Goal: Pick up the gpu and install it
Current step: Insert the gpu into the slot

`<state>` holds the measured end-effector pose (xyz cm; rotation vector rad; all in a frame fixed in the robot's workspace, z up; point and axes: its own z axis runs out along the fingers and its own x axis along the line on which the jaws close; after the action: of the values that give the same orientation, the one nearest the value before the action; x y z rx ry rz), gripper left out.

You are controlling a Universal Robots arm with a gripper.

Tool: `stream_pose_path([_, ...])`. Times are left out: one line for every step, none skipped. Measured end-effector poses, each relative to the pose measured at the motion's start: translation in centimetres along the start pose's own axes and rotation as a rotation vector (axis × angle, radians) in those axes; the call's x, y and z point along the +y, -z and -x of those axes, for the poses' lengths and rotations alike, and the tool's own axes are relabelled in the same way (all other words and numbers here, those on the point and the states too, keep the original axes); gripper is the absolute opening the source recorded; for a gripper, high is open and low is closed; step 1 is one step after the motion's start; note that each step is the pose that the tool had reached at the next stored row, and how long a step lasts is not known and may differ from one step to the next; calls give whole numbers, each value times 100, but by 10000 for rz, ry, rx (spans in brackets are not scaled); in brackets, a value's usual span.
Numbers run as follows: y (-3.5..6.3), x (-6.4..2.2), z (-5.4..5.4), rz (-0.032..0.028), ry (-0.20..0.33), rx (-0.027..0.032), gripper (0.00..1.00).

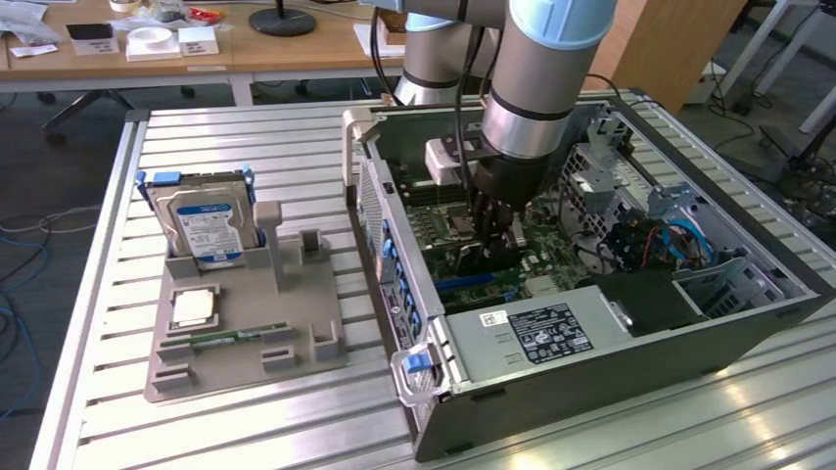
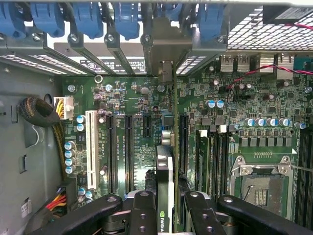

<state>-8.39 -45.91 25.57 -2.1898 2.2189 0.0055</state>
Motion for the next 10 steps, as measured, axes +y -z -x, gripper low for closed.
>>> stream_pose_path([0,0,0,0,0,0,27])
stream_pose_path([-2,1,-1,0,1,0,27])
stream_pose_path([-6,1,-1,-1,2,-1,27])
stream_pose_path([-8,1,-1,0,2,1,27])
stream_pose_path([-8,2,0,0,1,1,27])
stream_pose_path([-8,2,0,0,0,1,27])
stream_pose_path([-9,2,0,0,0,0,27])
stream_pose_path([-9,2,0,0,0,0,27])
stream_pose_path([-9,2,0,-1,0,0,27])
stream_pose_path([-16,2,0,-3,0,-5,27])
